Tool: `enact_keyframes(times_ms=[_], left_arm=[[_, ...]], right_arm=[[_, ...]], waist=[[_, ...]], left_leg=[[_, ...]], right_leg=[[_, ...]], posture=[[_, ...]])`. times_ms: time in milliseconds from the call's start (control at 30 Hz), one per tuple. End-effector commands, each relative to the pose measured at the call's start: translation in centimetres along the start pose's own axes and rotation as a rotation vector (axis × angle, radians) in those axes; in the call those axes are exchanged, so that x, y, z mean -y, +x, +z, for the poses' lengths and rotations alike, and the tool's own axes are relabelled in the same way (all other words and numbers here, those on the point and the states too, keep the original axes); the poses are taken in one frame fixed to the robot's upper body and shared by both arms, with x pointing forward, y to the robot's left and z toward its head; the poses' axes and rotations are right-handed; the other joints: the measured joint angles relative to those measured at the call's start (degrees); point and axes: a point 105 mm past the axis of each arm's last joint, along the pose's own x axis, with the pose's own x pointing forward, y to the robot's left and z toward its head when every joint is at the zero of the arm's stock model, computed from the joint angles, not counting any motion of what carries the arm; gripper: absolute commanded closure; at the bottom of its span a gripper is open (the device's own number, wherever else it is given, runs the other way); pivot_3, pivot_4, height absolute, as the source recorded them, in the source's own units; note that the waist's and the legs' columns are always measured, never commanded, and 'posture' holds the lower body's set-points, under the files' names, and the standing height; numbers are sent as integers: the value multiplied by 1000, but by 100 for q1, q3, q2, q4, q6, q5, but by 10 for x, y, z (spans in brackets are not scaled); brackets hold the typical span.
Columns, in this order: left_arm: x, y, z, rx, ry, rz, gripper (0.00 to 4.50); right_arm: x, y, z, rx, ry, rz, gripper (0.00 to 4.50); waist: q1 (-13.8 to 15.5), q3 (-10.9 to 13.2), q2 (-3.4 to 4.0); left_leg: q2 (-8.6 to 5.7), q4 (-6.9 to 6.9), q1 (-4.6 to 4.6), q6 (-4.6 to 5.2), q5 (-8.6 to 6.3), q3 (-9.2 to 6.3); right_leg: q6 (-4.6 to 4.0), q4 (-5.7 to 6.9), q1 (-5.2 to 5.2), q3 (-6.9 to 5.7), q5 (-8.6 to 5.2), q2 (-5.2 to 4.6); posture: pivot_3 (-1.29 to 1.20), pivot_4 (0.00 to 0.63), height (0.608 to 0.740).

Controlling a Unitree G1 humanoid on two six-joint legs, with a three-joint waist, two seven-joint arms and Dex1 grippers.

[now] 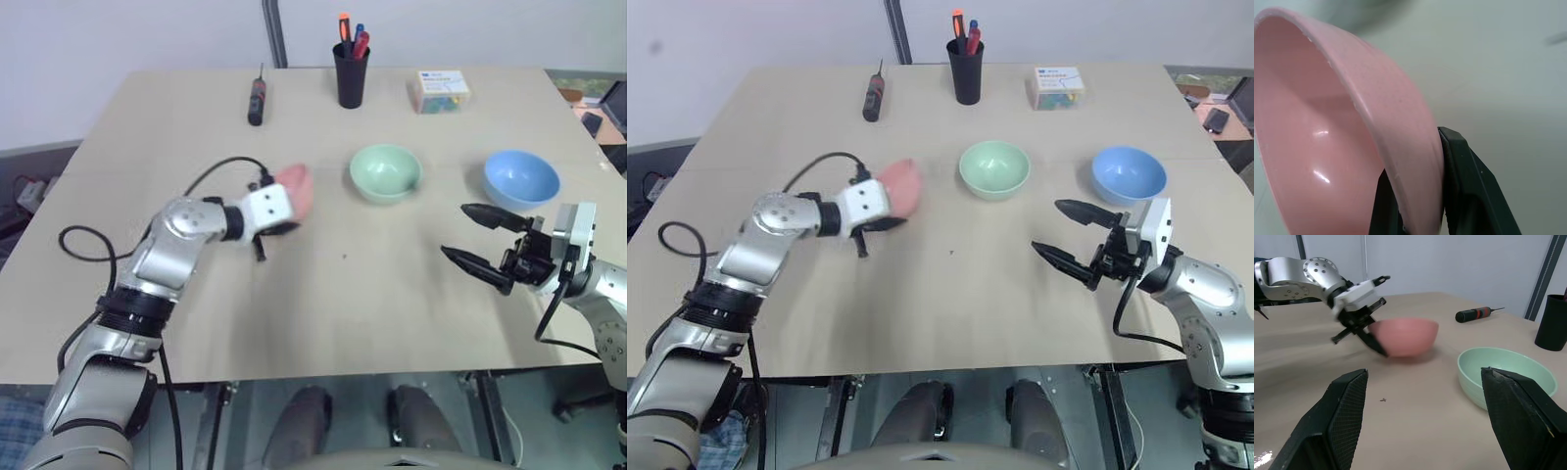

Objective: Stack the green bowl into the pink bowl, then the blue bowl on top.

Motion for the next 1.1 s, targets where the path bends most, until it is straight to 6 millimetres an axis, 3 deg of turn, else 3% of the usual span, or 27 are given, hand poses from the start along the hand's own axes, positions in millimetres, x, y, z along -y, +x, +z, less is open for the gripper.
enact_keyframes(times_ms=[33, 133, 267, 300, 600, 633, 867, 967, 1100], left_arm=[[20, -4, 28, 61, 186, -137, 4468], [33, -2, 32, 67, 243, -205, 4468], [35, 1, 34, 90, 239, -194, 4468], [34, 1, 33, 93, 234, -189, 3465], [33, 1, 22, 156, 23, -136, 315], [35, -2, 21, 177, -22, -144, 146], [43, -22, 21, 348, -292, -128, 146], [31, -41, 16, 488, -485, -4, 146], [19, -60, 10, 567, -594, 138, 146]], right_arm=[[-1, 2, 9, 27, -38, 15, 611], [-2, 2, 8, 27, -36, 15, 611], [-2, 2, 8, 27, -37, 12, 611], [-2, 2, 8, 27, -38, 11, 611], [-4, 1, 5, 7, -27, 25, 611], [-5, 1, 4, -5, -28, 37, 611], [8, 10, -4, -107, -60, 71, 611], [21, 28, -3, -132, -99, 98, 611], [33, 47, -5, -170, -132, 134, 611]], waist=[[-8, 0, 0], [-15, 0, 0], [-6, 0, 0], [-6, 1, 0], [-14, 0, 0], [-15, 0, 0], [-32, 1, 0], [-86, 2, 2], [-128, 2, 2]], left_leg=[[1, 0, 1, 0, 0, 2], [2, 0, 3, 9, -5, 4], [1, 2, 4, 12, -7, 2], [1, 3, 3, 12, -7, 2], [2, 4, 4, 12, -7, 2], [2, 4, 4, 12, -7, 1], [6, 8, 7, 12, -7, 3], [7, 11, 12, 17, -10, 7], [11, 14, 11, 11, -6, -2]], right_leg=[[0, 1, 0, 1, 0, 1], [0, 3, 0, 3, 0, 5], [0, 3, 3, 2, 0, 6], [0, 3, 3, 2, 0, 6], [0, 4, 3, 2, 0, 8], [0, 3, 3, 1, 0, 8], [0, 7, 4, 3, 0, 8], [0, 14, 6, 6, 0, 8], [0, 16, 5, -1, 0, 8]], posture=[[0, 150, 740], [0, 150, 740], [0, 150, 740], [0, 150, 740], [0, 150, 740], [0, 150, 740], [0, 150, 740], [0, 150, 740], [0, 150, 740]])
